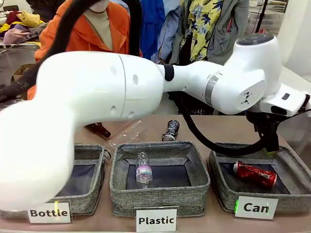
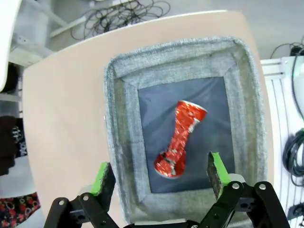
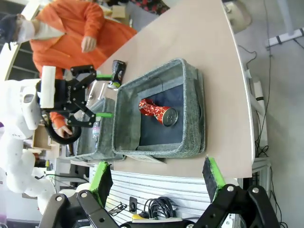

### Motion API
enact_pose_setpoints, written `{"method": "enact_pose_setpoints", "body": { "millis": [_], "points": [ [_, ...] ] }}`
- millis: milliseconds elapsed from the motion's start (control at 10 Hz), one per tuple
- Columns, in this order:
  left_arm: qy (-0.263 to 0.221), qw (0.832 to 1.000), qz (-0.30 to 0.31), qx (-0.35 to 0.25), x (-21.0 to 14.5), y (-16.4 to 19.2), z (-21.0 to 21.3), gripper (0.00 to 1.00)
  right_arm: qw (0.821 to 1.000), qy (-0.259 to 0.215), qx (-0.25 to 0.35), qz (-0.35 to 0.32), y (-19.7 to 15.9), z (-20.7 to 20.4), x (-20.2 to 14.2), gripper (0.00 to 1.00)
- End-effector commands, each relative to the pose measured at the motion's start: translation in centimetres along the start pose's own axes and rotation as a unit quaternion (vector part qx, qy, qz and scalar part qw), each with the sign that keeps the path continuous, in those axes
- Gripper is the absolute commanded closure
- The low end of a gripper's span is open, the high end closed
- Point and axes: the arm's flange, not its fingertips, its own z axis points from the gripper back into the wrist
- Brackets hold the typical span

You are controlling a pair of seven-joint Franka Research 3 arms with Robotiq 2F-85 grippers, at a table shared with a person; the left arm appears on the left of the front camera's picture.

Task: Sort the can waste into the basket.
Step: Pick up the can waste from the table and place it in the right Fabric basket.

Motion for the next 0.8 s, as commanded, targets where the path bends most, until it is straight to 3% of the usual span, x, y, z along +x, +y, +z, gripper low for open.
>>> {"method": "enact_pose_setpoints", "body": {
  "millis": [0,300,500,700],
  "points": [
    [0.023,0.999,0.009,-0.046,-3.5,-1.8,4.2,0.0,1.0,0.004,0.006,0.009,0.9,-1.2,0.6,0.0],
    [0.025,0.991,0.11,-0.077,-12.4,-3.0,11.8,0.0,0.998,0.034,0.042,0.027,4.8,-5.9,2.3,0.0],
    [0.004,0.985,0.156,-0.077,-18.2,-3.8,14.5,0.0,0.995,0.068,0.06,0.046,8.6,-9.8,2.8,0.0],
    [-0.028,0.982,0.169,-0.077,-20.1,-4.1,15.5,0.0,0.993,0.068,0.078,0.051,10.8,-11.2,3.2,0.0]
  ]
}}
